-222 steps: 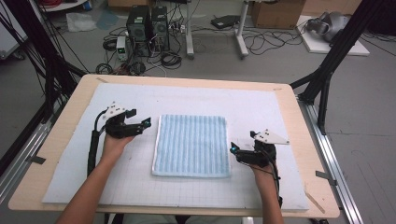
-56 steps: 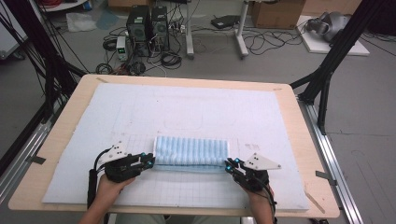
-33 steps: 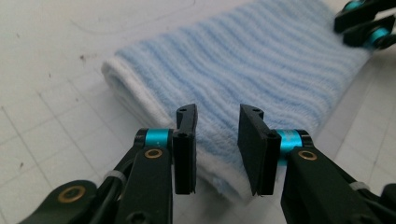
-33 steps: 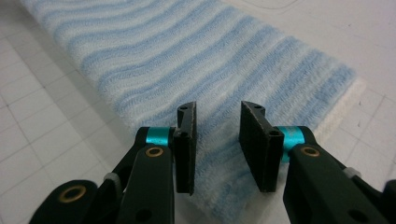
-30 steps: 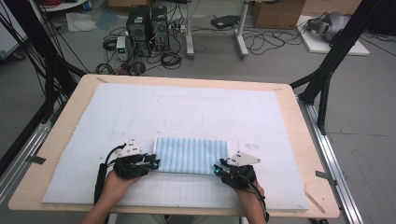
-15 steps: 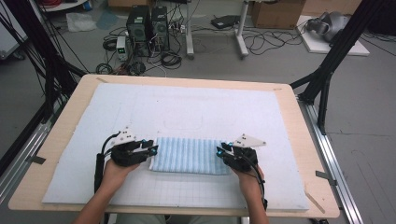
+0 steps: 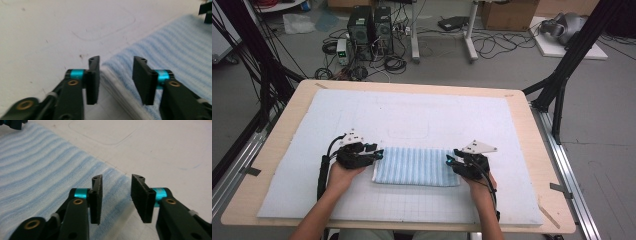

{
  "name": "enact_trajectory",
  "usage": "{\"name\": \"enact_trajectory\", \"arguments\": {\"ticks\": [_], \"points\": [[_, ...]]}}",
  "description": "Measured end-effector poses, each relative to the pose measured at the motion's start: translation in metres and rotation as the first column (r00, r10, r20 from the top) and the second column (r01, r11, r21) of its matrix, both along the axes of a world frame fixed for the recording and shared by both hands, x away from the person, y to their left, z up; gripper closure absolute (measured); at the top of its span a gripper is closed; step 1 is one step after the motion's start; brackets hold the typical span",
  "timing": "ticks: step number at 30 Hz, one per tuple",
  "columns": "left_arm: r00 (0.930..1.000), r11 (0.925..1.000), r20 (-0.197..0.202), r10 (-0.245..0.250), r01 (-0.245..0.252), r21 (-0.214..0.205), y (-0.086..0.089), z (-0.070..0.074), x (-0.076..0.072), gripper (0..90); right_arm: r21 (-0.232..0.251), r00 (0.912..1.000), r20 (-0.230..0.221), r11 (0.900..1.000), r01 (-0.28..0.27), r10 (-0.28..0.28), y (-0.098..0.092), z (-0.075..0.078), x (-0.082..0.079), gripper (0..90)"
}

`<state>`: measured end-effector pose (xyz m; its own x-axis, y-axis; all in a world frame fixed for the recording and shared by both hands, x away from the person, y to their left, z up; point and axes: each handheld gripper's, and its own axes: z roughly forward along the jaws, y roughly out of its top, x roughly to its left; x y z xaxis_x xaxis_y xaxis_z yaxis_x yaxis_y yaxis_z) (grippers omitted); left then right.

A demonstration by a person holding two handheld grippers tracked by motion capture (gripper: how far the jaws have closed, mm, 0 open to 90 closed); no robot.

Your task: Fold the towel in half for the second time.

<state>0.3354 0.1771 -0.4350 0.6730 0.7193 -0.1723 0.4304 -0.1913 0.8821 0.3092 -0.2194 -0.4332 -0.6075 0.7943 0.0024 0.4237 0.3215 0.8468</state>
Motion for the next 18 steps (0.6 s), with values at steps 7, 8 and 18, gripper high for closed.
{"name": "enact_trajectory", "arguments": {"ticks": [7,8,18], "points": [[0.9888,0.9872,0.128,0.076,-0.057,-0.149,0.022,0.008,-0.017,20.8,0.054,0.9950,0.031,0.9942,0.093,-0.095,-0.027,0.007,-0.013,17.1],[0.9866,0.9858,0.142,0.080,-0.057,-0.158,0.025,0.008,-0.020,19.0,0.050,0.9939,0.050,0.9941,0.096,-0.099,-0.029,0.008,-0.016,15.2],[0.9775,0.9822,0.196,0.079,-0.042,-0.183,0.054,0.014,-0.031,17.8,0.051,0.9857,0.108,0.9909,0.125,-0.129,-0.056,0.017,-0.035,10.8]]}}
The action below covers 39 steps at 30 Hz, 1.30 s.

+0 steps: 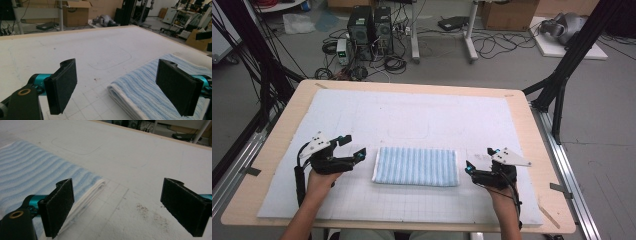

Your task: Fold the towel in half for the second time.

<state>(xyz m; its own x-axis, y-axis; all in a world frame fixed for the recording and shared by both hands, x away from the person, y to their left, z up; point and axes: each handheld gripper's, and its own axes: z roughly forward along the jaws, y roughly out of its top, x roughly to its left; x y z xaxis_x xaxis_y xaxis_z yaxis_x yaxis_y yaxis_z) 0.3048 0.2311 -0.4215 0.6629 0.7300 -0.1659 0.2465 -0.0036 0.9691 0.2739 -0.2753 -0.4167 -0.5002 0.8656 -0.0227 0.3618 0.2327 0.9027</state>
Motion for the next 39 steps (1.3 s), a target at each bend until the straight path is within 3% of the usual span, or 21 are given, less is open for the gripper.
{"name": "enact_trajectory", "arguments": {"ticks": [6,14,39], "points": [[0.9994,0.9995,0.017,0.032,-0.031,-0.008,0.012,0.002,-0.004,18.4,0.003,0.9993,0.012,0.9994,0.034,-0.034,-0.011,0.001,-0.005,10.7],[0.9988,0.9993,0.030,0.037,-0.037,-0.009,0.019,0.003,-0.012,18.4,0.007,0.9979,0.023,0.9981,0.061,-0.061,-0.018,0.001,-0.015,10.7],[0.9982,0.9986,0.029,0.052,-0.052,0.007,0.022,0.005,-0.014,18.5,0.014,0.9972,0.031,0.9976,0.068,-0.068,-0.020,0.001,-0.018,10.7]]}}
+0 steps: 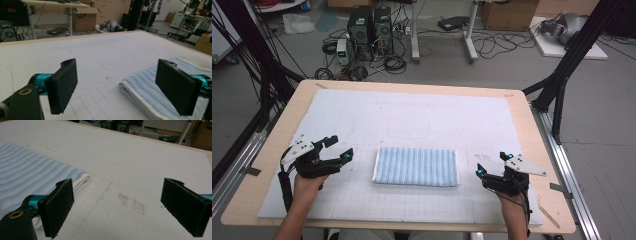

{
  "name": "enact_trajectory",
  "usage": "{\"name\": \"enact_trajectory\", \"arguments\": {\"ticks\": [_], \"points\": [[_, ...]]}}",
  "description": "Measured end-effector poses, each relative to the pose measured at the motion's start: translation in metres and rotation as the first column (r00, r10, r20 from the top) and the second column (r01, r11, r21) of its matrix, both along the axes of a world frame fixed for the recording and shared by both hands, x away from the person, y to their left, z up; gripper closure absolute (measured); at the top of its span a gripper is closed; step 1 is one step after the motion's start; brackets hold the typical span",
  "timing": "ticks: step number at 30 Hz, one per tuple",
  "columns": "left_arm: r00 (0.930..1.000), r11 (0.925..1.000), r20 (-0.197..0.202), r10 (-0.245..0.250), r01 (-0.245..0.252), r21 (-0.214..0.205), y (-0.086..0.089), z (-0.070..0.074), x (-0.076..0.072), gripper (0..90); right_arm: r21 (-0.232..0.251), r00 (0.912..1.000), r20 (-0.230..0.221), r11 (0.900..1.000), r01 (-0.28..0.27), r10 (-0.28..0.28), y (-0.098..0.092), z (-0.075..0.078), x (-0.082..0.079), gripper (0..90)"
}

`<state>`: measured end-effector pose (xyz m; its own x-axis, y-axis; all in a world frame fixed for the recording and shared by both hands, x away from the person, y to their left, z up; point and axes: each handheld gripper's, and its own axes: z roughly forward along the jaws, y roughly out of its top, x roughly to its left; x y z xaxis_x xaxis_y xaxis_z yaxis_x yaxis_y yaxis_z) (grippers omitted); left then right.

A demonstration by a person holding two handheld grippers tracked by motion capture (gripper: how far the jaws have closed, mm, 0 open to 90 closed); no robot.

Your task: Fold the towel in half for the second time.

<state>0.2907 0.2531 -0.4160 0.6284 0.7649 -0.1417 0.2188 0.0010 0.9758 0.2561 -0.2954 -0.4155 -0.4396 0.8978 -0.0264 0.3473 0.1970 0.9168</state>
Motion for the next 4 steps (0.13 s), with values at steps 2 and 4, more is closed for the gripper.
{"name": "enact_trajectory", "arguments": {"ticks": [2,4], "points": [[1.0000,1.0000,0.000,0.002,-0.002,-0.003,-0.0001,0.0010,-0.0001,18.5,0.000,1.0000,-0.002,1.0000,0.000,0.000,0.0005,0.0005,0.0005,10.7],[1.0000,1.0000,0.005,0.005,-0.005,-0.007,0.0004,0.0016,0.0001,18.5,-0.003,1.0000,0.000,1.0000,-0.002,0.002,0.0007,0.0011,0.0013,10.7]]}}
